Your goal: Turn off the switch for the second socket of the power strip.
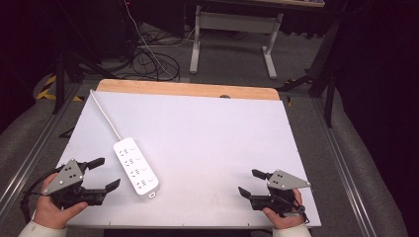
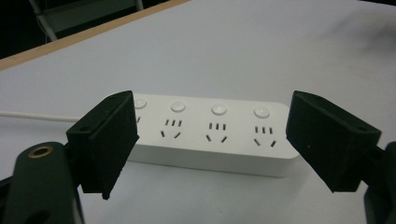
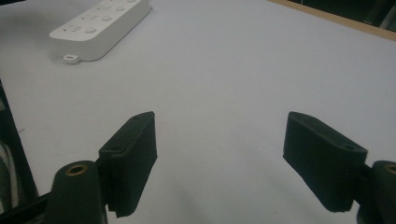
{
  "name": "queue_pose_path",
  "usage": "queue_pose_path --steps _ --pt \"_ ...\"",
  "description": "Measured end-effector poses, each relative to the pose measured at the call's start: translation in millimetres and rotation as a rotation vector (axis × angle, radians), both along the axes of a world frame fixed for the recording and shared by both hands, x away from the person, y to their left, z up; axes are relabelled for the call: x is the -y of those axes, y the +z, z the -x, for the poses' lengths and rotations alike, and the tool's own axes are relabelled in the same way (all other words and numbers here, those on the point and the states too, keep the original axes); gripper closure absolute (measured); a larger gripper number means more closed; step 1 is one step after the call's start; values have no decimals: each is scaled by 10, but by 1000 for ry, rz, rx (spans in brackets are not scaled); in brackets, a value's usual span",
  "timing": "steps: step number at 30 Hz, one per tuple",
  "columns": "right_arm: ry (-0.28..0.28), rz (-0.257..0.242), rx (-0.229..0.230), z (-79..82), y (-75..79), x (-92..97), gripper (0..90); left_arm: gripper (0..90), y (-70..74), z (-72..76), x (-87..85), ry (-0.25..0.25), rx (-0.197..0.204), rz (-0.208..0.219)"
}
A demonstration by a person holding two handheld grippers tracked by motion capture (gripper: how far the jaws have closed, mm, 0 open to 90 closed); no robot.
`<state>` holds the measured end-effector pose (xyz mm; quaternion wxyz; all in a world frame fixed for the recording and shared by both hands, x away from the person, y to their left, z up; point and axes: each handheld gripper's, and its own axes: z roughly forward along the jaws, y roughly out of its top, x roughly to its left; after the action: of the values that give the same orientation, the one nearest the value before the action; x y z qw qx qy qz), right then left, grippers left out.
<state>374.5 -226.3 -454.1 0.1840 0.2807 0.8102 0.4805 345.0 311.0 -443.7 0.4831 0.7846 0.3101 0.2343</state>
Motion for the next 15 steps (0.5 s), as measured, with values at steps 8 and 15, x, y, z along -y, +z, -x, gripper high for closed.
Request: queue_pose_path --steps 8,15 --pt "0 0 -1 2 -1 0 261 173 -162 14 -85 9 -34 24" --pt "1 2 -3 -4 -6 0 261 173 -264 -20 -101 13 -63 49"
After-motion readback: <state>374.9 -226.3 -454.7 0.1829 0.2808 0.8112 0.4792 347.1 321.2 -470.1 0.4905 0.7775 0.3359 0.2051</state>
